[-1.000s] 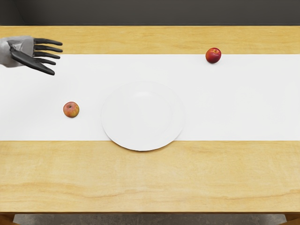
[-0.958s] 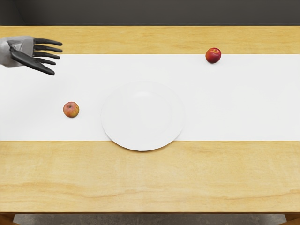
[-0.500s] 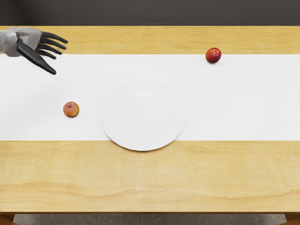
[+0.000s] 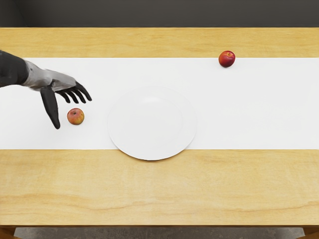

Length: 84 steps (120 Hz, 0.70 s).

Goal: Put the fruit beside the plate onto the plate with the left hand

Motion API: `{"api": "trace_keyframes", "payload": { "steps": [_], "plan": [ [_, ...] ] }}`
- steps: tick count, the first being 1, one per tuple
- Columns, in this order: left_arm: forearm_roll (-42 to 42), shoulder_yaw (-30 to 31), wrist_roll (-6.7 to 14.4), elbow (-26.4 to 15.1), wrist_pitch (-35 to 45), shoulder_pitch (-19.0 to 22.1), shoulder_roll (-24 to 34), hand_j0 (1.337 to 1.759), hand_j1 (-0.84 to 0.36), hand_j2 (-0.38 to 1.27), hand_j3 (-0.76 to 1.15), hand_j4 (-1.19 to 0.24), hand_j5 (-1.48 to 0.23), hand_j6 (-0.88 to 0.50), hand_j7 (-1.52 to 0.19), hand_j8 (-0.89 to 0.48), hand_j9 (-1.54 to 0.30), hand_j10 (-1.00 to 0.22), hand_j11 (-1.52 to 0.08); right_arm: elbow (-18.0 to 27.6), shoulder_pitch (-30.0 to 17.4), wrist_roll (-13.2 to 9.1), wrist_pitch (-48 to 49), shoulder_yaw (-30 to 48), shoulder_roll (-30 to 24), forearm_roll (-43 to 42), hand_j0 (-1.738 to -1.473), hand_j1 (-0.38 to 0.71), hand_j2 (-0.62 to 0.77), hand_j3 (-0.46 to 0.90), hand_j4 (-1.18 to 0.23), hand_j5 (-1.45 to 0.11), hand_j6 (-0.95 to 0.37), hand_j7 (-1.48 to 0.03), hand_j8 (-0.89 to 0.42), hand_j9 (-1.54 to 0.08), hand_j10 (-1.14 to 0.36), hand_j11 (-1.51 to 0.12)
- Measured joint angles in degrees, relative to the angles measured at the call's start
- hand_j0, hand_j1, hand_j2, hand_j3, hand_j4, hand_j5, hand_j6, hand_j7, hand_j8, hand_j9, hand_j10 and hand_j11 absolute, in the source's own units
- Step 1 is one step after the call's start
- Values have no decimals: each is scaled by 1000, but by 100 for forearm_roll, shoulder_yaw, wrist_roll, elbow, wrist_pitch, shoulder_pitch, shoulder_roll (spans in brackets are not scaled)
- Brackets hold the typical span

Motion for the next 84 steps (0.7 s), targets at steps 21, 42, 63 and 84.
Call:
{"api": "trace_keyframes", "payload": {
  "steps": [21, 42, 63, 84],
  "plan": [
    [413, 486, 10, -566, 1099, -66, 62, 1658, 52, 51, 0, -252, -324, -252, -323, -252, -323, -251, -323, -1, 0, 0, 1, 0, 0, 0, -1658, -306, -7, 0, -36, -46, -36, -46, -36, -46, -36, -46],
    [614, 793, 10, -757, 1855, -236, -74, 1658, 52, 52, 0, -252, -324, -253, -324, -253, -324, -252, -324, 1, 0, 0, 0, 0, 0, 0, -1658, -306, -7, 0, -36, -46, -36, -46, -36, -46, -36, -46],
    [781, 1680, 12, -793, 2698, -619, -597, 1658, 40, 53, 0, -261, -337, -262, -337, -262, -336, -261, -336, 0, 0, 0, -1, 0, 0, 0, -1658, -306, -7, 0, -36, -46, -36, -46, -36, -46, -35, -46],
    [637, 2554, 43, -798, 3369, -883, -869, 1658, -9, 61, 0, -301, -389, -302, -389, -302, -389, -301, -389, 1, 0, 0, 0, 0, 0, 0, -1658, -306, -7, 0, -36, -46, -36, -46, -36, -46, -36, -46]
  ]
}}
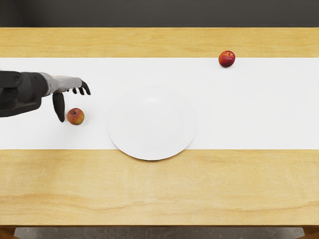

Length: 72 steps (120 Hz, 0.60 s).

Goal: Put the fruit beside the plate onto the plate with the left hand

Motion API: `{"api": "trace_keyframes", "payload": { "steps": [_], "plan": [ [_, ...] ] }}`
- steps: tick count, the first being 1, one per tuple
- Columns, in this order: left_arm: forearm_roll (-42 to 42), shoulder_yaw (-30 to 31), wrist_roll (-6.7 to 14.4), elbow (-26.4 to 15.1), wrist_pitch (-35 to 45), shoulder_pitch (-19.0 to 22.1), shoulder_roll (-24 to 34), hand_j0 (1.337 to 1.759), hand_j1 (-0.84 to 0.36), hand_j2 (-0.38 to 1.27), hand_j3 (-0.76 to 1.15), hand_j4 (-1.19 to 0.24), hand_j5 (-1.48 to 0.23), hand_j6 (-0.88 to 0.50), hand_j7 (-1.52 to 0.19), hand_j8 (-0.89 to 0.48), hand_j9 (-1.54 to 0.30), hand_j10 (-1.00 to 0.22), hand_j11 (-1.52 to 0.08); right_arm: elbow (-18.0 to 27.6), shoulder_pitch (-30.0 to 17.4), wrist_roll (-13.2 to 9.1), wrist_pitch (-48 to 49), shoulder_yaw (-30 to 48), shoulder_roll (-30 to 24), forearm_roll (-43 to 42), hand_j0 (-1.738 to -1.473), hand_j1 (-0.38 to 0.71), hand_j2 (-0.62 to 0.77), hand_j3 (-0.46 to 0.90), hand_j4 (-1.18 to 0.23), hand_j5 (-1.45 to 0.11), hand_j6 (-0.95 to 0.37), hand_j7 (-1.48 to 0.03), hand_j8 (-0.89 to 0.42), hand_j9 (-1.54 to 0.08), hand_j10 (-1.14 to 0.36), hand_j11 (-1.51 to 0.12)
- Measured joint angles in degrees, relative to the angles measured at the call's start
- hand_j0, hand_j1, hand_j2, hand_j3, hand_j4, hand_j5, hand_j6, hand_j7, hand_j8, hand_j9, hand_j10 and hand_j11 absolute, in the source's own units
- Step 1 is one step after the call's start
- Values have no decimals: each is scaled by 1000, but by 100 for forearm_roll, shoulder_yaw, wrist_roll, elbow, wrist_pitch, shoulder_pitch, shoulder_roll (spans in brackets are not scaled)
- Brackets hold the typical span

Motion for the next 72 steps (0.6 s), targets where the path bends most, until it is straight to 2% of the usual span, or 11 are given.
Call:
{"api": "trace_keyframes", "payload": {
  "steps": [25, 72],
  "plan": [
    [-111, 468, 9, -16, 259, -21, -165, 1658, -54, 69, 0, -338, -438, -339, -438, -339, -438, -338, -438, -1, 0, 0, 0, 0, 0, 0, -1658, -306, -7, 0, -36, -46, -36, -46, -36, -46, -36, -46],
    [-362, 526, -2, 31, 437, 19, -500, 1658, -79, 73, 0, -358, -464, -358, -464, -358, -464, -358, -464, -1, 0, 0, -1, 0, 0, 0, -1658, -306, -7, 0, -36, -46, -36, -46, -36, -46, -36, -46]
  ]
}}
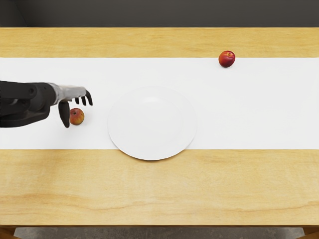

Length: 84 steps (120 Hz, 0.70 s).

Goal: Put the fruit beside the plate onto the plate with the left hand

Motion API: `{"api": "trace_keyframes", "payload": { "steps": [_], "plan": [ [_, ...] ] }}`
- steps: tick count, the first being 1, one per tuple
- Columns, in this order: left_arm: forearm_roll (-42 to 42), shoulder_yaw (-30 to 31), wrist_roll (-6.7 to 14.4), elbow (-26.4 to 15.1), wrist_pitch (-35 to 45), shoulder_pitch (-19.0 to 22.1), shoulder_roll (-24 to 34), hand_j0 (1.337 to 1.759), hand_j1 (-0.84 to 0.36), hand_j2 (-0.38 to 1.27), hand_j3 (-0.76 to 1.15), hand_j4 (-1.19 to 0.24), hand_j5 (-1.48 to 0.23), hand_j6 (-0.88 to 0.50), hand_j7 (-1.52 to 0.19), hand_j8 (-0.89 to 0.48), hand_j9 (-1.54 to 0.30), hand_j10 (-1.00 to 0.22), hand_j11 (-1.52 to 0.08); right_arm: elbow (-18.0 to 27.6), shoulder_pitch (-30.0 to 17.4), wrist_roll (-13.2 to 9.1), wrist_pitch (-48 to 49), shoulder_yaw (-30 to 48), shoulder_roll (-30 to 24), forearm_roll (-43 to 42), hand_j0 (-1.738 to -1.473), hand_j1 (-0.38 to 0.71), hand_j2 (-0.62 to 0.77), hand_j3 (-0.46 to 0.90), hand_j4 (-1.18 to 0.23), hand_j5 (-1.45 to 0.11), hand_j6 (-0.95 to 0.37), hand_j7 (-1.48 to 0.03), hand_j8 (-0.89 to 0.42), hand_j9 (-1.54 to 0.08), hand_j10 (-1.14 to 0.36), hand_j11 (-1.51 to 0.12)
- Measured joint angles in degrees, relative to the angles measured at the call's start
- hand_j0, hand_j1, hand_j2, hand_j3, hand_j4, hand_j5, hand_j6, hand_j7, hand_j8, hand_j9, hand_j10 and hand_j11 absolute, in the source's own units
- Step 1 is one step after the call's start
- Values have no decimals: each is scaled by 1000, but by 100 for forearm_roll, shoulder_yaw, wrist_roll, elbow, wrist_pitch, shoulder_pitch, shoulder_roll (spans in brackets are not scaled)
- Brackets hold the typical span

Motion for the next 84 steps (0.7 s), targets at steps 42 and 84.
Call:
{"api": "trace_keyframes", "payload": {
  "steps": [42, 84],
  "plan": [
    [-43, 93, -14, 106, 708, 304, -213, 1658, -107, 77, 0, -382, -495, -382, -495, -382, -495, -382, -495, 0, 0, 0, 2, 0, 0, 0, -1658, -307, -7, 0, -35, -46, -35, -46, -35, -46, -35, -46],
    [-44, 499, -22, 62, 1417, 316, -211, 1658, -113, 78, 0, -387, -502, -387, -502, -387, -502, -386, -502, 1, 0, 0, 1, 0, 0, 0, -1658, -306, -7, 0, -36, -46, -36, -46, -36, -46, -35, -46]
  ]
}}
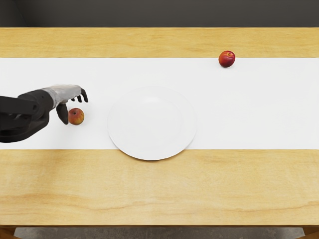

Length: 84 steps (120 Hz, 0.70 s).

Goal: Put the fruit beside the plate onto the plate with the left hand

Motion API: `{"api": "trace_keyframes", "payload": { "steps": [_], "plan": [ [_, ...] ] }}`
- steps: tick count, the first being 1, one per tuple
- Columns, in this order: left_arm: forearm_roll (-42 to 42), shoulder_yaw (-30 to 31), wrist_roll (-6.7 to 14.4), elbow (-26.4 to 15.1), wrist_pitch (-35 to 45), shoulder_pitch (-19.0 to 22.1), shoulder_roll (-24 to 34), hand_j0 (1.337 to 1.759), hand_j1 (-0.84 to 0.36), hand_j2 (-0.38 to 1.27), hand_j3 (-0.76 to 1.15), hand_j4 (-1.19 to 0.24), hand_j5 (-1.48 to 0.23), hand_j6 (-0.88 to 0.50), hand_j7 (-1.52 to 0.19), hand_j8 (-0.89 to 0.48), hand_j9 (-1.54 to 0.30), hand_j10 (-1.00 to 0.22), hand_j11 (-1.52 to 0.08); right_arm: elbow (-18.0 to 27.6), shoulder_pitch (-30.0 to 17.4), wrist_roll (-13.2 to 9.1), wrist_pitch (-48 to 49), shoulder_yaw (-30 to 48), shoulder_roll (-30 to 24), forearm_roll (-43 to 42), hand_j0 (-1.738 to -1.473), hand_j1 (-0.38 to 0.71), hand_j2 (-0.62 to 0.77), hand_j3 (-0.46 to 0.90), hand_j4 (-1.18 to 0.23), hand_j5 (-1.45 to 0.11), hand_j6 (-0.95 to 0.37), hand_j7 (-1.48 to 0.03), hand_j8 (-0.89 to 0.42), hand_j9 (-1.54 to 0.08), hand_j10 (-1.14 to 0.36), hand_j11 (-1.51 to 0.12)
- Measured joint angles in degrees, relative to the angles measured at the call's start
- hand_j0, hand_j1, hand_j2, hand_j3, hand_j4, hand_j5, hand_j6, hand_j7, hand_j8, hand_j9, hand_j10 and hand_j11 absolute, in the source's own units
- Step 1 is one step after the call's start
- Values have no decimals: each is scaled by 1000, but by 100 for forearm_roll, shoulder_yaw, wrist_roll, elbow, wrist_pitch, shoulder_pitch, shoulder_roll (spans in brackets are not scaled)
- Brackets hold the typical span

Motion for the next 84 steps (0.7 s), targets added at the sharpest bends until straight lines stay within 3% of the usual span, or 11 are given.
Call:
{"api": "trace_keyframes", "payload": {
  "steps": [43, 72, 84],
  "plan": [
    [-7, 177, -4, -187, 565, 140, -94, 1658, -112, 78, 0, -386, -501, -386, -501, -386, -501, -386, -501, -1, 0, 0, 0, 0, 0, 0, -1658, -307, -7, 0, -35, -46, -35, -46, -35, -46, -35, -46],
    [-25, 191, -31, 8, 618, 279, -274, 1658, -116, 79, 0, -389, -505, -389, -505, -389, -505, -389, -505, -2, 0, 0, 0, 0, 0, 0, -1658, -306, -7, 0, -36, -46, -36, -46, -36, -46, -36, -46],
    [-27, 210, -36, 98, 565, 296, -326, 1658, -179, 89, 0, -442, -573, -442, -573, -442, -573, -442, -573, 0, 0, 0, 1, 0, 0, 0, -1658, -306, -7, 0, -36, -46, -36, -46, -36, -46, -35, -46]
  ]
}}
